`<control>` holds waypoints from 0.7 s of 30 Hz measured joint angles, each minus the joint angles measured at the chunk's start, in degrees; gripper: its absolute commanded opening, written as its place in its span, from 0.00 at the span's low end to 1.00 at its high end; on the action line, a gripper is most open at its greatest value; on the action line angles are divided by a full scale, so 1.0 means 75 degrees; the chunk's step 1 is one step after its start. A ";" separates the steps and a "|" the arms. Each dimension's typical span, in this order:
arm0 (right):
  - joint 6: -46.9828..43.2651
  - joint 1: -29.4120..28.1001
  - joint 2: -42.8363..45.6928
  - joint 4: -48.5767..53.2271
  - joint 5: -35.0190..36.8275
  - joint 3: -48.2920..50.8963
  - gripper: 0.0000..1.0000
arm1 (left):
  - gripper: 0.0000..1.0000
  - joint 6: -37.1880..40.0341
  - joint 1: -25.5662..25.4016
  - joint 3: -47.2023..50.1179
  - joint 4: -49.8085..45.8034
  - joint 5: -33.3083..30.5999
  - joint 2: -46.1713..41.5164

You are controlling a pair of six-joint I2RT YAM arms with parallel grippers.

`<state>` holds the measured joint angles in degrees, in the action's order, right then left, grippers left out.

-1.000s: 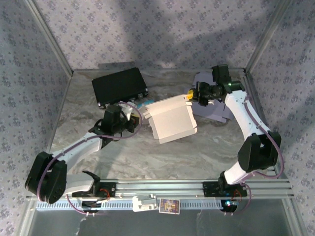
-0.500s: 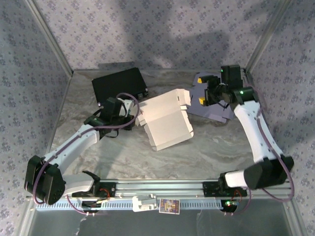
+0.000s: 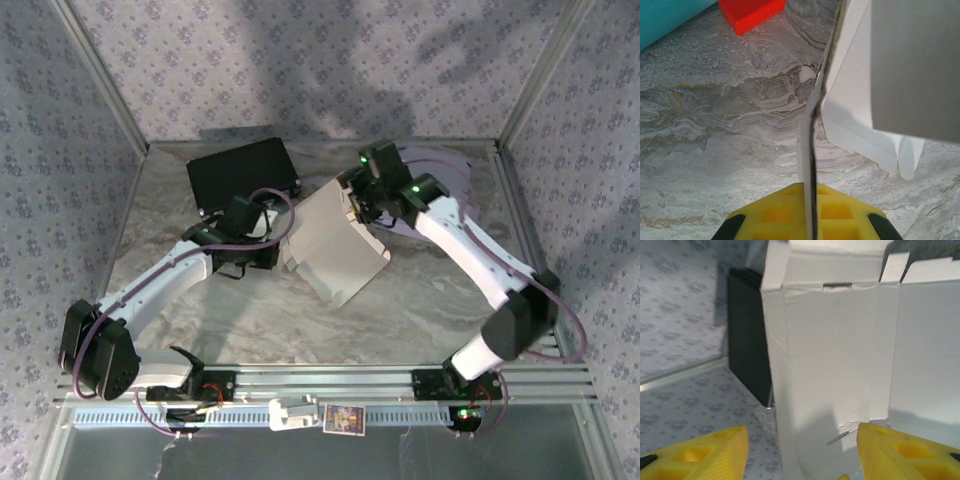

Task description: Fold the paper box

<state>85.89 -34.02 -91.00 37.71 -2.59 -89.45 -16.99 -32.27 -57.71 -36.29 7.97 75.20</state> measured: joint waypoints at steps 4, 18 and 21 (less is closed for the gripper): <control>-0.0318 -0.0070 -0.0991 -0.0003 -0.0609 -0.0813 0.58 | 0.00 0.0146 -0.0003 -0.0131 -0.0085 -0.0012 0.0119; -0.1032 -0.0140 -0.2326 0.0519 -0.1751 -0.2078 0.34 | 0.00 0.0367 -0.0015 -0.0187 -0.0169 -0.0131 0.0140; -0.1035 -0.0140 -0.2326 0.0548 -0.1798 -0.2078 0.31 | 0.00 0.0402 -0.0015 -0.0187 -0.0166 -0.0157 0.0140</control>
<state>78.13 -35.07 -108.44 41.82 -16.08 -105.03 -13.98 -32.38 -59.11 -37.54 6.79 76.25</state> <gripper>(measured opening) 0.330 0.063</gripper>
